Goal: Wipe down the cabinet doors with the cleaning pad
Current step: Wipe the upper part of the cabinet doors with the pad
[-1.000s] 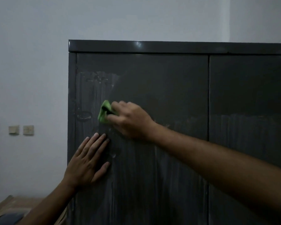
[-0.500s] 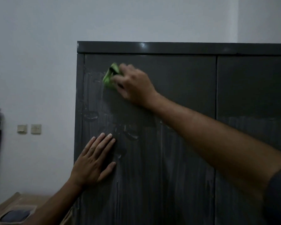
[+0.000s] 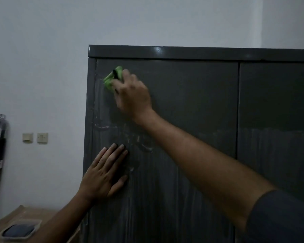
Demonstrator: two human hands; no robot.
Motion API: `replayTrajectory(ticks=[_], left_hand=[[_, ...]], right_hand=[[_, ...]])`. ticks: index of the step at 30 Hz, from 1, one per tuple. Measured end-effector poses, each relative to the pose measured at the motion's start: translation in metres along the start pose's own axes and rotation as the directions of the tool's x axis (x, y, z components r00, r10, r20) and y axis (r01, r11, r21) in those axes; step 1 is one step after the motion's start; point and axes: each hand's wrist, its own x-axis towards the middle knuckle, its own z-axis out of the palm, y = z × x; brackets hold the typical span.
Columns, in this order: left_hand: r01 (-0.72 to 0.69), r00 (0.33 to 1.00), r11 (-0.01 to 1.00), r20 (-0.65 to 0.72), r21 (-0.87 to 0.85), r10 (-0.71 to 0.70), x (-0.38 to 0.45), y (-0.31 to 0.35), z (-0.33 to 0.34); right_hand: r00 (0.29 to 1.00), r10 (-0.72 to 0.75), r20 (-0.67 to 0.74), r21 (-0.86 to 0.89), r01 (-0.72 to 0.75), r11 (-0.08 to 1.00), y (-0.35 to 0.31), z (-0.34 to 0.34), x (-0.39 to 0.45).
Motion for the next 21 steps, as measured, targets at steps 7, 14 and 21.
replayTrajectory(ticks=[7,14,21], left_hand=[[-0.013,1.0,1.0,-0.022,0.004,0.013,0.0,-0.002,0.003],[-0.005,1.0,1.0,-0.013,0.023,0.006,0.001,-0.001,0.002],[-0.004,1.0,1.0,-0.009,0.009,0.004,-0.001,0.0,0.001]], right_hand=[[0.964,-0.24,0.112,-0.153,0.255,0.955,0.01,-0.004,0.039],[0.729,-0.605,0.319,-0.021,0.644,0.765,-0.029,0.019,0.003],[0.998,-0.056,0.008,-0.068,0.056,0.996,-0.014,0.011,0.057]])
